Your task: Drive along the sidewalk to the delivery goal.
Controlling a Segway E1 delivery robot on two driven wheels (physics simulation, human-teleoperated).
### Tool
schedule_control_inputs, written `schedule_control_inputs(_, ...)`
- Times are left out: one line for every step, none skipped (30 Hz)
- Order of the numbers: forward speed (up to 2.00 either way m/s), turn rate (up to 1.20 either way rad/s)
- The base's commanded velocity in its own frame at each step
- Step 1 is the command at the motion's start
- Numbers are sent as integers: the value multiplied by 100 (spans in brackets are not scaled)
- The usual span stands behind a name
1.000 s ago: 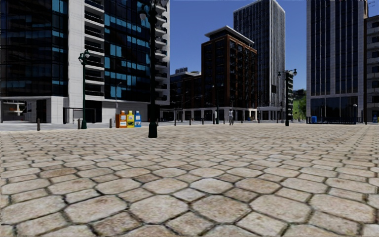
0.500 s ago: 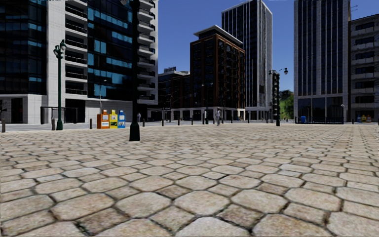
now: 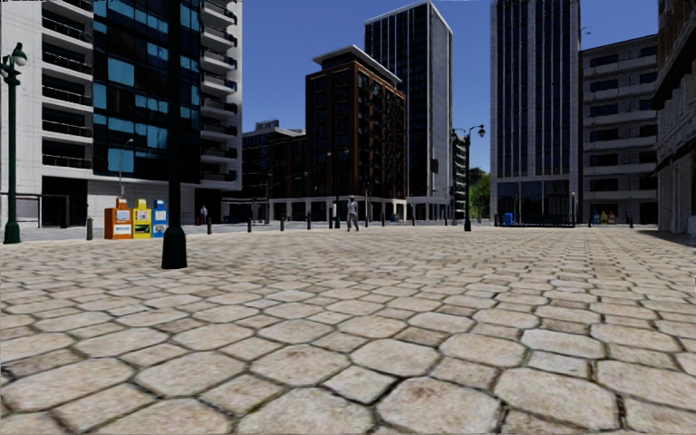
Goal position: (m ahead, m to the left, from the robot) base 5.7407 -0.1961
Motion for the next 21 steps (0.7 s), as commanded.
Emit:
schedule_control_inputs(200,-37)
schedule_control_inputs(200,-37)
schedule_control_inputs(200,-37)
schedule_control_inputs(200,-37)
schedule_control_inputs(200,-37)
schedule_control_inputs(200,-37)
schedule_control_inputs(200,-37)
schedule_control_inputs(200,-23)
schedule_control_inputs(200,-2)
schedule_control_inputs(200,0)
schedule_control_inputs(200,0)
schedule_control_inputs(200,0)
schedule_control_inputs(200,0)
schedule_control_inputs(200,0)
schedule_control_inputs(200,0)
schedule_control_inputs(200,0)
schedule_control_inputs(200,0)
schedule_control_inputs(200,0)
schedule_control_inputs(200,0)
schedule_control_inputs(200,0)
schedule_control_inputs(200,0)
